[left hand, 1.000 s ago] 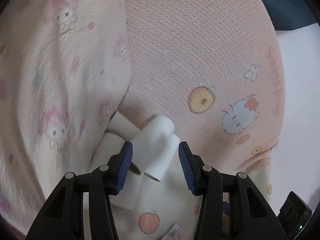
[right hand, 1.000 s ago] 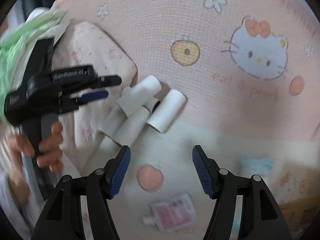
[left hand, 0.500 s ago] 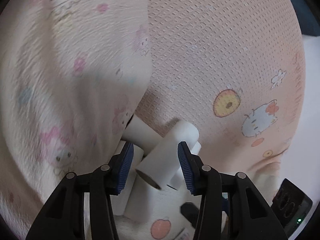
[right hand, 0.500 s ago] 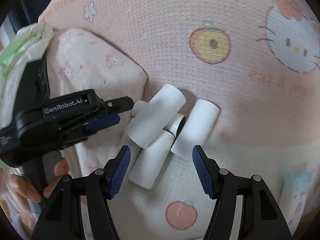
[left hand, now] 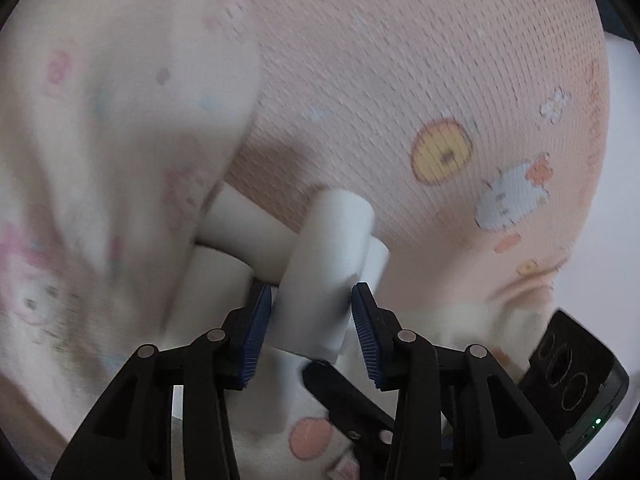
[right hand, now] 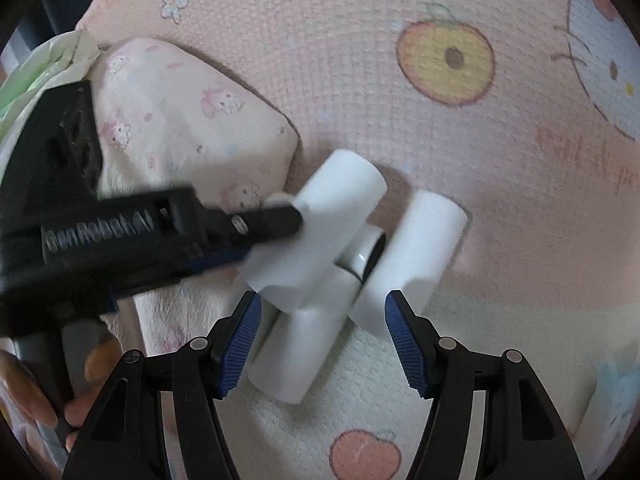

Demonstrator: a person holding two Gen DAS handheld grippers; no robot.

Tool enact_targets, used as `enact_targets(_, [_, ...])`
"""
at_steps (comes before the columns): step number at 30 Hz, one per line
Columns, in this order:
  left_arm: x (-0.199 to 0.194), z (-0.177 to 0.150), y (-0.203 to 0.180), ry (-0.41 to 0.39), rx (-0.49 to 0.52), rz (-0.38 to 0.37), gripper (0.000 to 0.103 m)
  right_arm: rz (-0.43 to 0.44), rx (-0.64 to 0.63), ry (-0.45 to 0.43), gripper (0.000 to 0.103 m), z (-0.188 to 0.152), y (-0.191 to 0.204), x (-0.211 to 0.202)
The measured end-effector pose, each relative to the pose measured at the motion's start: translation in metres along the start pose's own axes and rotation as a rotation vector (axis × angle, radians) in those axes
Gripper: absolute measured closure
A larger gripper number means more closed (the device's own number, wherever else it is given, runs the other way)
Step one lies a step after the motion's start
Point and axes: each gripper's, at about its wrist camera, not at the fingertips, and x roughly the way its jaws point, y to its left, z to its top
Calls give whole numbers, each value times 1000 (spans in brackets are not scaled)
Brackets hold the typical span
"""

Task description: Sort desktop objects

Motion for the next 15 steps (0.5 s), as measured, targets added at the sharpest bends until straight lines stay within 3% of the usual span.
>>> enact_targets(6, [11, -5, -9, 50, 27, -24, 57, -7, -67, -30, 42, 1, 5, 3])
enact_targets(7, [12, -5, -8, 52, 24, -23, 58, -15, -73, -27, 55, 1, 5, 4])
enact_targets(15, [15, -3, 5, 75, -56, -77, 57, -10, -81, -9, 61, 0, 6, 3])
